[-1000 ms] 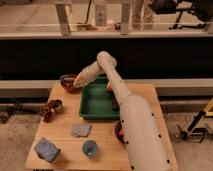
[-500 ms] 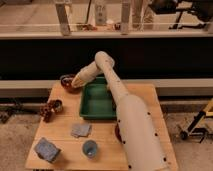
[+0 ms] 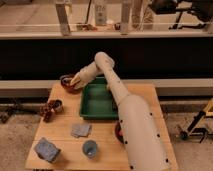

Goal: Place fork in red bowl

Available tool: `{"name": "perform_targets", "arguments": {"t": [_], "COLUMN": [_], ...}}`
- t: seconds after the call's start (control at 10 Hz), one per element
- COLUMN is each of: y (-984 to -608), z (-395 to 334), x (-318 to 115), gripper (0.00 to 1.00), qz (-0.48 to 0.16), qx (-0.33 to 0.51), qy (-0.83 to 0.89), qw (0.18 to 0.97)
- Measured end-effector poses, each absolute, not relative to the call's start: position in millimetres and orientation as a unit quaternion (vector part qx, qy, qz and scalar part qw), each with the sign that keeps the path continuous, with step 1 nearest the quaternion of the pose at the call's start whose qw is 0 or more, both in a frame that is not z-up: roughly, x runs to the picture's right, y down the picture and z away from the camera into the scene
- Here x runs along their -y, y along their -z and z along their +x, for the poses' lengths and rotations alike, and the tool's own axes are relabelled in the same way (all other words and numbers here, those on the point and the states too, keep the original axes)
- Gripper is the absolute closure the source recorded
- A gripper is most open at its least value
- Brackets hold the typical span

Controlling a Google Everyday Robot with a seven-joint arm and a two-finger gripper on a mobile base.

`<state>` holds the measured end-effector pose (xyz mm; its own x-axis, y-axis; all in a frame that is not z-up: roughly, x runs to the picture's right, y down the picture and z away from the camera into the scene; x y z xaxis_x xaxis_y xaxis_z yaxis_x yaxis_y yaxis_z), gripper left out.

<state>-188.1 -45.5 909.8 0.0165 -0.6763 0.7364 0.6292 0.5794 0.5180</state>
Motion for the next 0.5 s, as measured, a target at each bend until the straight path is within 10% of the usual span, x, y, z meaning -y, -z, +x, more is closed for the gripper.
{"name": "perform_targets", "arguments": {"t": [0.5], "y": [-903.2], "z": [-186.0], "x": [53.6], "gripper": [0.2], "qz": [0.04], "qx": [0.54], "qy": [0.459], "qw": [0.704]}}
